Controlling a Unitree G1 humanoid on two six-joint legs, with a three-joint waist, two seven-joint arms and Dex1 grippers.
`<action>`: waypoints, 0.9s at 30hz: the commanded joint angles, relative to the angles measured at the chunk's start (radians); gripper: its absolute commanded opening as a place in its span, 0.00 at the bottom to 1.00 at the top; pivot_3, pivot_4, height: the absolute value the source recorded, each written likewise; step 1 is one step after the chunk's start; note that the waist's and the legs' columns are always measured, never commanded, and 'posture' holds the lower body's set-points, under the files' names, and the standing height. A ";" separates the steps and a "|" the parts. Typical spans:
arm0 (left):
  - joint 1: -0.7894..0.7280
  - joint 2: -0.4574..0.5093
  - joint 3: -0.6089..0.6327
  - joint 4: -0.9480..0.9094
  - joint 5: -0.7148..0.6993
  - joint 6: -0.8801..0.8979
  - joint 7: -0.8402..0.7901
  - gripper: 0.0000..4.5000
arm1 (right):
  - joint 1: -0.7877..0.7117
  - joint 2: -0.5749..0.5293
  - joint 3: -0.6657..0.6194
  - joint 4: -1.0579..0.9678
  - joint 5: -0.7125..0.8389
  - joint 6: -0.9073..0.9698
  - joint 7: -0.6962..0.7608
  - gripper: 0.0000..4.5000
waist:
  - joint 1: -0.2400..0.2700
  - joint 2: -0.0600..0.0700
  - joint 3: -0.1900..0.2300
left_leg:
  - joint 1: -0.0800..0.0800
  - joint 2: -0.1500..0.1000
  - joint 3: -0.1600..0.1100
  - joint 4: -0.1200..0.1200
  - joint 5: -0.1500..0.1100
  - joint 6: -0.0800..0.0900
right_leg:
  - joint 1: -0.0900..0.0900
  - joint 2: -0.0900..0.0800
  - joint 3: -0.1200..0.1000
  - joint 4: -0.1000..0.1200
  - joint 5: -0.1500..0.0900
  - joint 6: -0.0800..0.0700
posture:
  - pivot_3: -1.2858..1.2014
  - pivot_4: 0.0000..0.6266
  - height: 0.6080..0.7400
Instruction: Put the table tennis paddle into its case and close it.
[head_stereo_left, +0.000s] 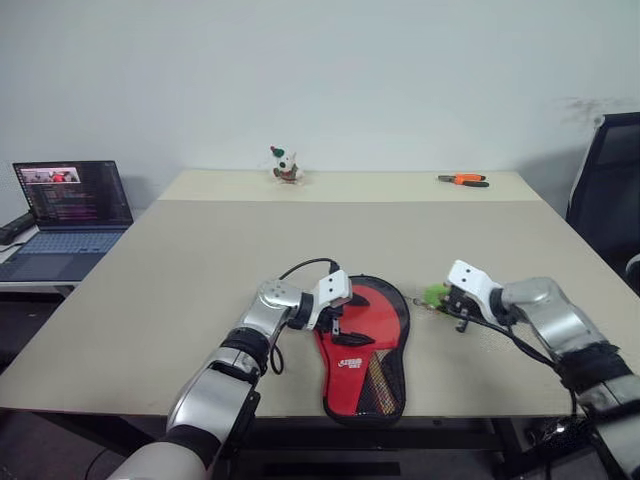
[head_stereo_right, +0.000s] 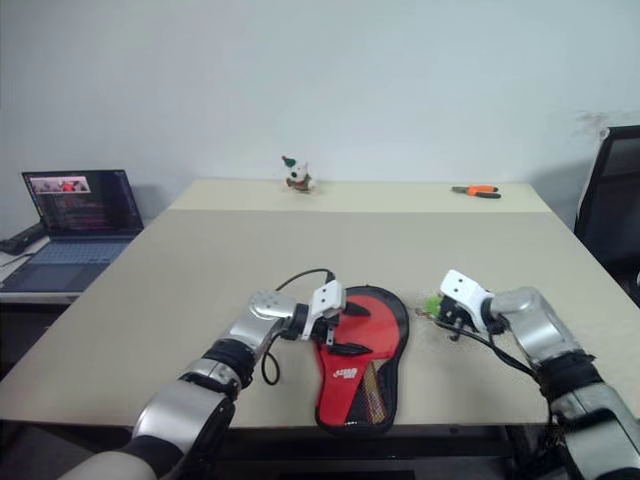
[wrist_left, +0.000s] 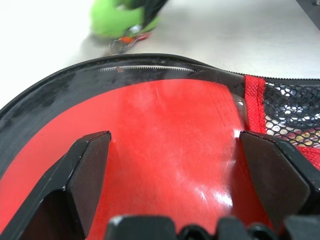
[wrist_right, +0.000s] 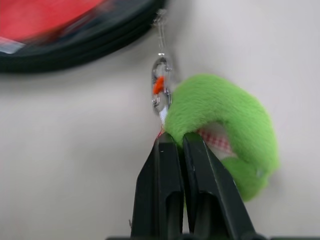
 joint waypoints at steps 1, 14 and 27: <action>0.033 -0.004 -0.051 0.038 0.059 0.001 -0.013 1.00 | 0.083 -0.100 -0.071 -0.209 0.057 0.081 0.079 0.01 | 0.001 0.000 0.000 | 0.000 0.000 0.000 0.000 0.000 0.000 | 0.000 0.000 0.000 0.000 -0.001 0.001 | 0.52 0.24 1.00; 0.000 -0.038 -0.053 0.101 0.087 0.008 0.063 1.00 | 0.411 -0.193 -0.155 -0.828 0.267 0.410 0.053 0.01 | 0.015 0.001 -0.001 | 0.001 -0.001 -0.007 0.009 -0.001 0.001 | 0.009 -0.001 -0.007 -0.001 -0.003 0.005 | 0.52 0.24 1.00; -0.012 -0.075 -0.056 0.125 0.103 0.009 0.109 1.00 | 0.584 -0.253 -0.215 -1.045 0.453 0.529 0.052 0.01 | 0.035 0.000 -0.001 | 0.001 -0.001 -0.011 0.012 -0.003 0.002 | 0.014 -0.001 -0.013 -0.005 -0.003 0.006 | 0.52 0.24 1.00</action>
